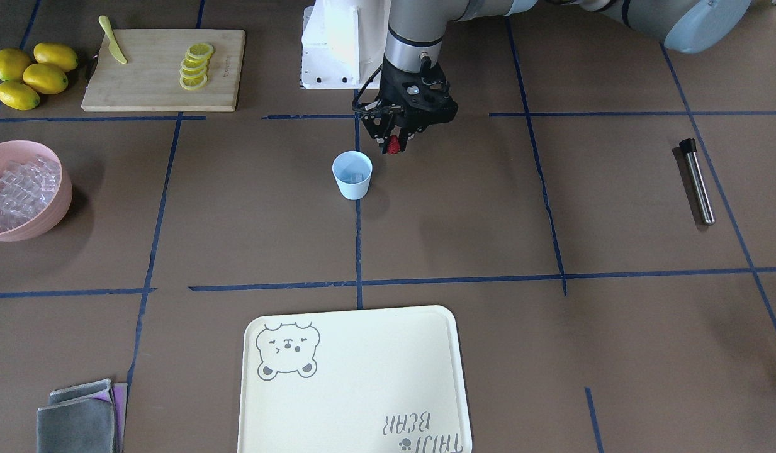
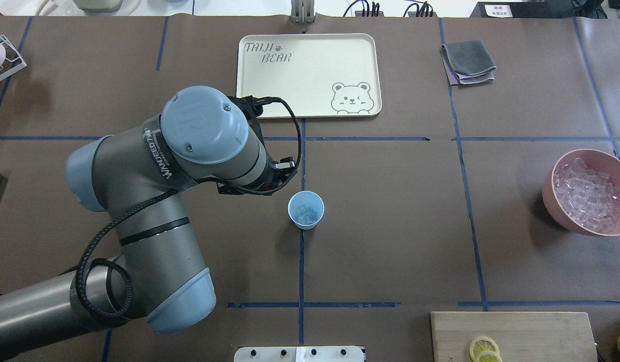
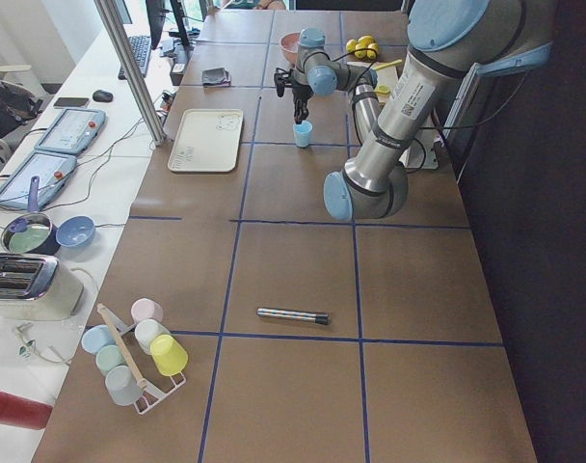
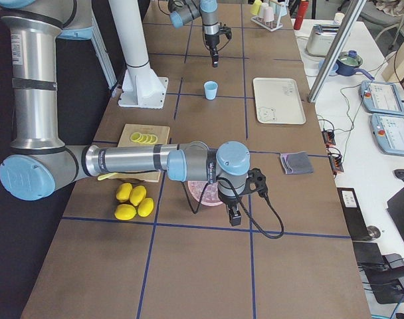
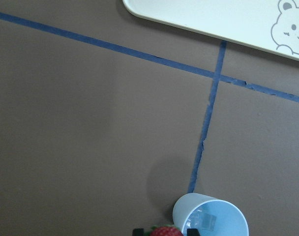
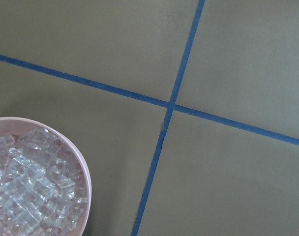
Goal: Mash ice and strawberries in cup
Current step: 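Carry the strawberry with the left gripper over the light-blue cup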
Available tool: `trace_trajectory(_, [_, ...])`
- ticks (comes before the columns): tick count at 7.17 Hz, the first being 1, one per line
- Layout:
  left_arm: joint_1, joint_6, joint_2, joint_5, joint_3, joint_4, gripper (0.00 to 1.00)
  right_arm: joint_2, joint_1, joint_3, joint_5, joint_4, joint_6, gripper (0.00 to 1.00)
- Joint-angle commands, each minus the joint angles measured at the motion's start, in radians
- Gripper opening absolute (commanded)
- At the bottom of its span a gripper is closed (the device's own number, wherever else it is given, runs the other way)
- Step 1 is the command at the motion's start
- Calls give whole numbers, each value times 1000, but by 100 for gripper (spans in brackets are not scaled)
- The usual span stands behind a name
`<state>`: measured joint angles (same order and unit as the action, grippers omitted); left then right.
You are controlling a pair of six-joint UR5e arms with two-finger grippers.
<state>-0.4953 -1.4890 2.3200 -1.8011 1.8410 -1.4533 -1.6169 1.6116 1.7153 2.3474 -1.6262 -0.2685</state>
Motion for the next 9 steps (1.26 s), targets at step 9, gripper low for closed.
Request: trace_trajectory(9, [64, -34, 64, 40, -137, -108, 34, 0, 1, -3, -2, 0, 9, 99])
